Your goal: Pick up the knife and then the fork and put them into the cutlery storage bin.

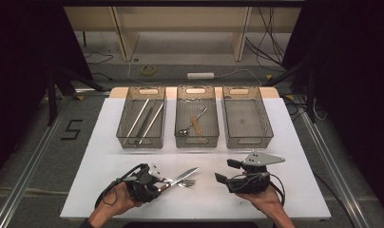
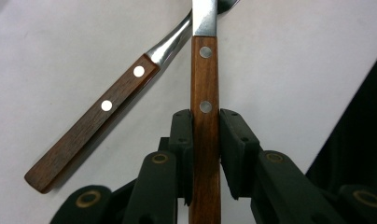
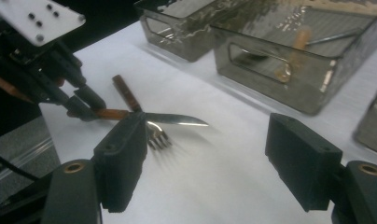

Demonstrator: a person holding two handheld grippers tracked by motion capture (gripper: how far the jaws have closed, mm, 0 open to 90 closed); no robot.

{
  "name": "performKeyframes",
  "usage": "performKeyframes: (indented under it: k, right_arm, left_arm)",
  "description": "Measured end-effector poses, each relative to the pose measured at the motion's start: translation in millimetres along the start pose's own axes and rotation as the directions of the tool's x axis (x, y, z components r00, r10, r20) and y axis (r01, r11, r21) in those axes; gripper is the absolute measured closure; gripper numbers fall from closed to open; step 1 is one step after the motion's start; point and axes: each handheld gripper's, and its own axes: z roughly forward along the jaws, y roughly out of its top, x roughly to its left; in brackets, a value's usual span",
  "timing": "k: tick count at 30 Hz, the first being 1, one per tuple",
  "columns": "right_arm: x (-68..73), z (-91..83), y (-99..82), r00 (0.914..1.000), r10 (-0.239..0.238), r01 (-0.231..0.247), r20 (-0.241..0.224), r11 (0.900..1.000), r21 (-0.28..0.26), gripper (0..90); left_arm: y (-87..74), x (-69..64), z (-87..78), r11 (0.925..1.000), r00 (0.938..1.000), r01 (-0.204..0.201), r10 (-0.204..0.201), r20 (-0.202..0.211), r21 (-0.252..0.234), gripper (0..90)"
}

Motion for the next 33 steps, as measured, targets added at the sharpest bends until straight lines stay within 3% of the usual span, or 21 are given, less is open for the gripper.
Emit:
performKeyframes:
  k: [6,10,14,22,26,27,30,31,33]
  right_arm:
    - [20.1,12.3,4.9,0.994,-0.091,0.093,-0.06,0.9952,0.028,30.3]
    - [33.6,23.4,6.8,0.981,-0.167,0.174,-0.097,0.9827,0.063,30.4]
    - [45.6,34.1,6.4,0.9591,-0.255,0.268,-0.124,0.957,0.11,30.6]
    - [57.5,53.9,3.8,0.9163,-0.368,0.393,-0.159,0.9015,0.181,33.4]
    - [60.5,60.6,3.7,0.9002,-0.4,0.43,-0.172,0.8803,0.201,35.2]
    - [60.7,62.8,3.6,0.891,-0.417,0.449,-0.18,0.8695,0.206,35.9]
    - [61.8,66.5,2.0,0.879,-0.431,0.47,-0.204,0.8552,0.218,38.7]
    - [61.6,67.0,1.4,0.8714,-0.441,0.483,-0.215,0.8469,0.222,39.6]
    - [62.2,68.9,-0.1,0.8697,-0.44,0.486,-0.224,0.8437,0.229,41.2]
  left_arm:
    - [7.5,-5.2,-3.0,0.9994,0.999,-0.036,0.035,0.028,0.005,75.0]
    - [13.8,-11.8,-3.4,0.9979,0.9969,-0.064,0.063,0.046,0.011,75.0]
    - [19.2,-18.0,-3.6,0.9948,0.9935,-0.101,0.1,0.056,0.016,75.0]
    - [30.8,-28.2,-2.0,0.9914,0.9882,-0.131,0.13,0.082,0.008,75.0]
    - [40.3,-35.2,-3.2,0.985,0.9803,-0.172,0.171,0.1,0.009,75.0]
    - [41.8,-36.3,-3.2,0.9836,0.9786,-0.18,0.178,0.103,0.009,75.0]
    - [46.1,-40.0,-3.5,0.9797,0.9744,-0.2,0.198,0.107,0.009,75.0]
    - [47.5,-41.5,-3.9,0.9778,0.9723,-0.209,0.207,0.109,0.01,75.0]
    - [49.2,-44.3,-4.4,0.9764,0.9706,-0.216,0.214,0.111,0.008,75.0]
